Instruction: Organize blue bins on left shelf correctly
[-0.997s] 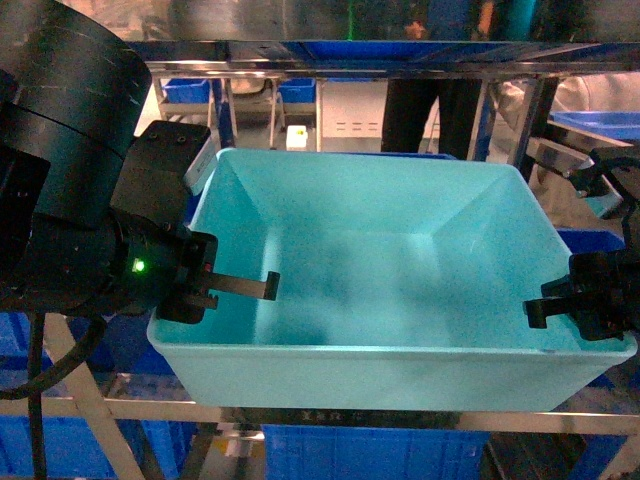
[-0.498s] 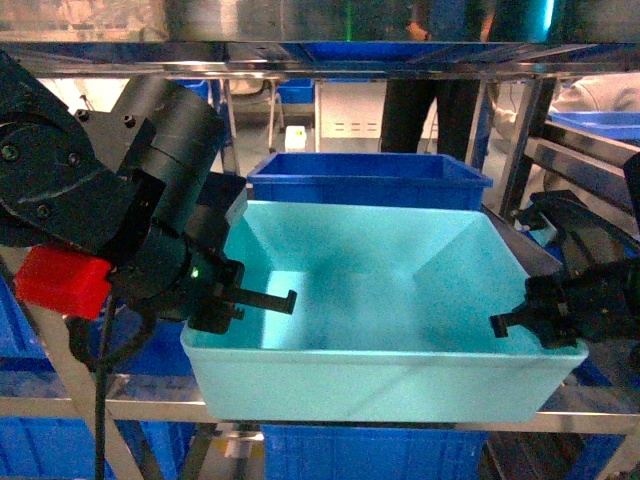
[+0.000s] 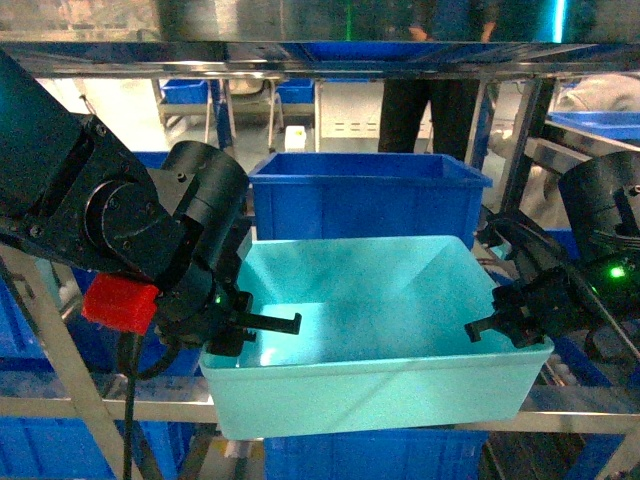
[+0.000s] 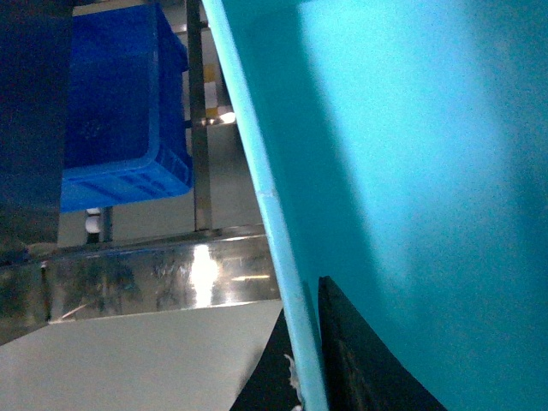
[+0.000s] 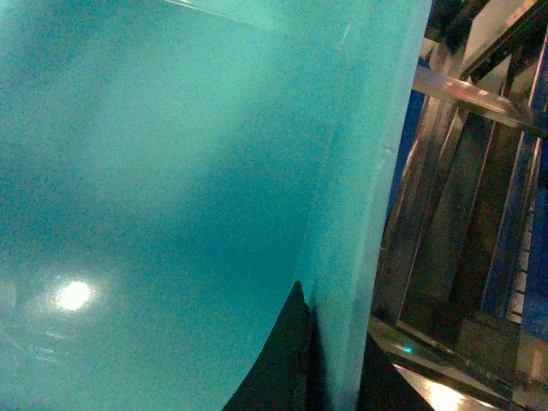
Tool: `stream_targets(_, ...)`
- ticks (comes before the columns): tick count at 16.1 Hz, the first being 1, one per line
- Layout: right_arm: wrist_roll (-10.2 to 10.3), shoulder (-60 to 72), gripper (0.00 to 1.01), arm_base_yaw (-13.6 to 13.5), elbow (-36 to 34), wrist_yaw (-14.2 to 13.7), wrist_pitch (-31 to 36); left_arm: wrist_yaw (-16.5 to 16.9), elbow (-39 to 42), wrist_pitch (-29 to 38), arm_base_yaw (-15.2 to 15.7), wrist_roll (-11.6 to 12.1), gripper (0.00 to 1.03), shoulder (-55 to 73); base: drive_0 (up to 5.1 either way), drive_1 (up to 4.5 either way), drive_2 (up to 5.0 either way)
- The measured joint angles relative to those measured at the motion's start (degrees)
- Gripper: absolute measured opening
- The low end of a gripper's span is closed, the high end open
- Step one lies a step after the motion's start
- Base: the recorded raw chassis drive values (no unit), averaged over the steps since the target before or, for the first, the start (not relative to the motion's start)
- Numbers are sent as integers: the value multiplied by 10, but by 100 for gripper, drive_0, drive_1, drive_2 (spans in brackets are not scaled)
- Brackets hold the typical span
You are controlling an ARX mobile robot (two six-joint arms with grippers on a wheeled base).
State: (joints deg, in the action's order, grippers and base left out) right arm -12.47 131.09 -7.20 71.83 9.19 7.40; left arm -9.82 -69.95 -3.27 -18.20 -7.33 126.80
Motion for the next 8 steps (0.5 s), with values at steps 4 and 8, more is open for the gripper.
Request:
stream_targets(4,-12,29,2,-3,50,-12,-13,19,-56,-13,16,3,2,40,0,0,0)
stream_targets(8,-16,49,2,-7,85,-33,-61,23,-85,-42,15,16,2,59,0,0,0)
